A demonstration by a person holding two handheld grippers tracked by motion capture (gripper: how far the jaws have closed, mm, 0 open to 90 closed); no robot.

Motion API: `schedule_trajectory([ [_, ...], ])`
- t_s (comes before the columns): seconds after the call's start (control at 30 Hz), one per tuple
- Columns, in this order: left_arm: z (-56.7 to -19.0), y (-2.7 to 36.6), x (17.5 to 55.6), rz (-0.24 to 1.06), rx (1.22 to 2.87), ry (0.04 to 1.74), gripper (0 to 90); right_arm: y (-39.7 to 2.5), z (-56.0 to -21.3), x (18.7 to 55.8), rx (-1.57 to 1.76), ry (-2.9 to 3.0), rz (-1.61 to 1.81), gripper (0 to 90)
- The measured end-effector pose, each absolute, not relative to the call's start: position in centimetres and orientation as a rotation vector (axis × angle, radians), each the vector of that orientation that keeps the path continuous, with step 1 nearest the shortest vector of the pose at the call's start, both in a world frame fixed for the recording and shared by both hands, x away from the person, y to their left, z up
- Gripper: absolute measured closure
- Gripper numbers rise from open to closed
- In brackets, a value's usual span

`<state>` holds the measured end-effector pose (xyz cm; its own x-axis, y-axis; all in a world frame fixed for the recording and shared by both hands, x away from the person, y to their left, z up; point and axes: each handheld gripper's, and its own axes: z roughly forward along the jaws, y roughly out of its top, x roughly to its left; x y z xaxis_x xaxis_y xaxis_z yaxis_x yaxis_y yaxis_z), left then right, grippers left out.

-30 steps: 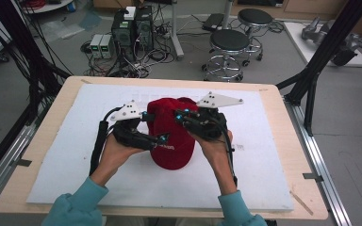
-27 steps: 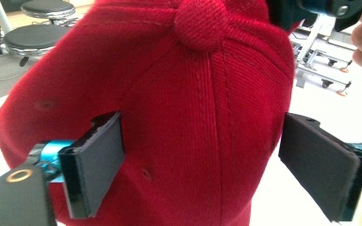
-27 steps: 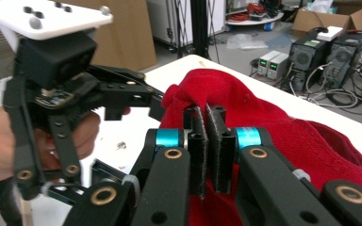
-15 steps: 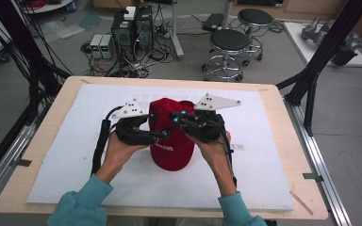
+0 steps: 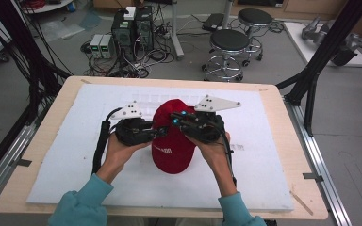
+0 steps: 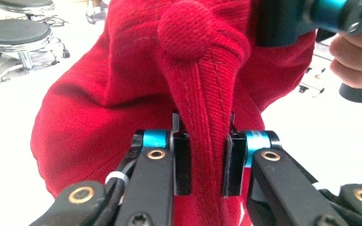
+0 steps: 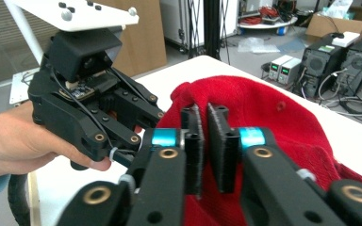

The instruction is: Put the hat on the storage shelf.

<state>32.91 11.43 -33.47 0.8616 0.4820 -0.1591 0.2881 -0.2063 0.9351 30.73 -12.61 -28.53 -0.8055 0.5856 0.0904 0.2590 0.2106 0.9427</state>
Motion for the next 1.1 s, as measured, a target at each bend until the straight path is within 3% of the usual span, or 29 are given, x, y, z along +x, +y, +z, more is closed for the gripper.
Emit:
schedule_trajectory([
  [0.07, -33.4, 11.4, 32.9, 0.204, 1.810, 0.579, 80.0, -12.6, -28.5, 30.7, 0.790, 2.197, 1.631, 77.4],
  [0.1, -33.4, 11.4, 32.9, 0.205, 1.811, 0.579, 80.2, -12.6, -28.5, 30.6, 0.788, 2.183, 1.624, 65.2],
  [0.23, -33.4, 11.4, 32.8, 0.210, 1.814, 0.578, 80.9, -12.7, -28.5, 30.6, 0.795, 2.180, 1.610, 56.0],
  [0.3, -33.4, 11.4, 32.8, 0.211, 1.813, 0.578, 81.0, -12.9, -28.5, 30.5, 0.811, 2.142, 1.615, 38.9],
  [0.4, -33.3, 11.6, 32.8, 0.218, 1.813, 0.581, 81.3, -13.4, -28.4, 30.3, 0.817, 2.105, 1.627, 24.8],
  [0.47, -33.3, 11.7, 32.8, 0.227, 1.812, 0.585, 81.3, -13.9, -28.3, 30.2, 0.823, 2.089, 1.640, 20.0],
  [0.77, -32.5, 12.4, 33.1, 0.246, 1.795, 0.604, 81.3, -16.5, -29.5, 28.5, 0.892, 2.018, 1.662, 12.2],
  [1.1, -30.4, 12.4, 33.7, 0.274, 1.765, 0.603, 81.3, -18.8, -33.3, 26.6, 0.989, 2.004, 1.680, 12.3],
])
